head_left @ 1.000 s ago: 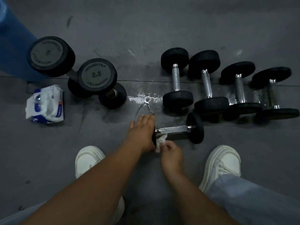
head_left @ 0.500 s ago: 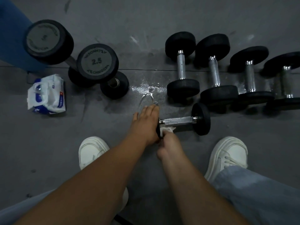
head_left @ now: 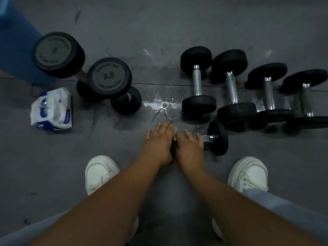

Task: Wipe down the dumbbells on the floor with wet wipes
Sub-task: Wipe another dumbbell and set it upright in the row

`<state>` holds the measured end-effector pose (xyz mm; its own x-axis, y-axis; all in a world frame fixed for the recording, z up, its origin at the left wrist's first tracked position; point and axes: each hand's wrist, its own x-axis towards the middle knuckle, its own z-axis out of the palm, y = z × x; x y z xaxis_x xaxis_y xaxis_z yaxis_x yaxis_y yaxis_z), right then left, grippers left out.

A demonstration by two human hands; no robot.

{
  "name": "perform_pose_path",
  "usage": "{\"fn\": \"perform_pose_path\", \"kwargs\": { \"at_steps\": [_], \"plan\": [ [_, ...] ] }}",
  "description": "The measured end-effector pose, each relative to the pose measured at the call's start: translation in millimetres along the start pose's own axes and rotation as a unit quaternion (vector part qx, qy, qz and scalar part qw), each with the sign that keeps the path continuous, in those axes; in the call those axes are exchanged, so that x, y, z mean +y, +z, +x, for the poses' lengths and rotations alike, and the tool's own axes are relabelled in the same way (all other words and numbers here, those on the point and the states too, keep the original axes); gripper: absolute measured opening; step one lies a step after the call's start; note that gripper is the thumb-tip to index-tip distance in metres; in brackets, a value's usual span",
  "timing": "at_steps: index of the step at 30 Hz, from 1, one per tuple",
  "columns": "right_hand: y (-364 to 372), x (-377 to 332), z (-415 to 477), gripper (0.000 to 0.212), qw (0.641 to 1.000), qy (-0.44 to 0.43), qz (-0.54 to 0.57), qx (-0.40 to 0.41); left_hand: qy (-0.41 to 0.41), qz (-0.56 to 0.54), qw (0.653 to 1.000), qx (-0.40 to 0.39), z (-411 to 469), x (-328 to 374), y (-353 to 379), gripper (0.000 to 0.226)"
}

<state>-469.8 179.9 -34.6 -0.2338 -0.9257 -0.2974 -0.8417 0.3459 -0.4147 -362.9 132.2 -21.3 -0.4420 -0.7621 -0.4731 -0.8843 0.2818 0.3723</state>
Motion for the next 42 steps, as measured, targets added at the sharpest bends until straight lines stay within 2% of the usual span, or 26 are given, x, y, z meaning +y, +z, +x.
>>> {"fn": "perform_pose_path", "kwargs": {
  "at_steps": [1, 4, 7, 9, 14, 18, 19, 22, 24, 27, 30, 33, 35, 39, 40, 41, 42],
  "plan": [
    [-0.5, 6.8, -5.4, 0.037, 0.999, -0.027, -0.023, -0.016, -0.002, -0.001, 1.000, -0.003, 0.3, -0.3, 0.3, 0.093],
    [0.1, 20.2, -30.2, 0.038, 0.996, -0.068, -0.046, 0.047, -0.005, 0.000, 1.000, -0.006, 1.6, 0.3, -0.3, 0.099],
    [2.4, 18.1, -7.1, 0.018, 0.989, -0.065, -0.119, 0.059, -0.007, 0.007, 1.000, -0.005, 2.9, -0.3, 1.3, 0.099],
    [-0.6, 15.6, 10.1, 0.013, 0.988, -0.048, -0.142, 0.045, -0.010, 0.016, 1.000, -0.002, 3.0, -0.4, 1.7, 0.099],
    [-5.3, 18.8, -11.5, 0.015, 0.986, -0.092, -0.118, 0.076, -0.011, 0.016, 1.000, -0.006, 2.4, 0.8, 0.2, 0.103],
    [-35.7, 13.1, 32.6, 0.014, 0.996, 0.021, -0.004, 0.085, -0.004, 0.033, 0.999, -0.023, 1.3, 0.7, -3.3, 0.115],
    [-41.5, 12.2, 41.7, 0.015, 0.997, 0.015, -0.025, 0.065, -0.003, 0.035, 0.999, -0.023, 1.0, 0.9, -4.5, 0.116],
    [-43.7, 16.5, 39.3, 0.009, 0.981, -0.114, -0.154, -0.005, -0.004, 0.029, 0.999, -0.020, 2.8, 0.6, -5.6, 0.113],
    [-30.8, 20.1, 18.2, 0.026, 0.974, -0.153, -0.158, -0.048, -0.009, 0.021, 0.999, -0.026, 4.8, 0.7, -6.3, 0.110],
    [-8.8, 25.4, -22.3, 0.060, 0.981, -0.137, -0.130, -0.045, -0.006, 0.012, 0.999, -0.030, 3.3, 0.1, -4.6, 0.104],
    [-6.1, 28.8, -23.5, 0.063, 0.976, -0.142, -0.160, -0.048, -0.006, 0.001, 1.000, -0.026, 1.7, 1.4, -5.0, 0.101],
    [-7.8, 18.9, 1.7, 0.059, 0.977, -0.101, -0.164, -0.088, -0.007, 0.009, 1.000, -0.023, 4.4, 1.2, -7.6, 0.101],
    [-6.2, 14.8, 1.2, 0.054, 0.982, -0.086, -0.147, -0.080, -0.009, 0.010, 1.000, -0.021, 2.8, 1.5, -6.3, 0.099],
    [-12.1, 28.4, -17.5, 0.020, 0.984, -0.158, -0.079, 0.037, -0.010, 0.011, 1.000, -0.027, 2.5, 0.8, -4.1, 0.106],
    [-10.1, 29.2, -21.4, 0.016, 0.990, -0.133, -0.030, 0.037, -0.009, 0.011, 1.000, -0.028, 3.5, 0.9, -6.2, 0.109],
    [0.6, 29.6, -28.4, 0.016, 0.996, -0.066, 0.053, 0.027, -0.007, 0.012, 0.999, -0.028, 4.7, 0.7, -7.6, 0.112],
    [11.8, 25.4, -33.5, 0.016, 0.985, 0.046, 0.167, 0.009, -0.006, 0.014, 0.999, -0.031, 5.1, 1.0, -8.7, 0.114]
  ]
}}
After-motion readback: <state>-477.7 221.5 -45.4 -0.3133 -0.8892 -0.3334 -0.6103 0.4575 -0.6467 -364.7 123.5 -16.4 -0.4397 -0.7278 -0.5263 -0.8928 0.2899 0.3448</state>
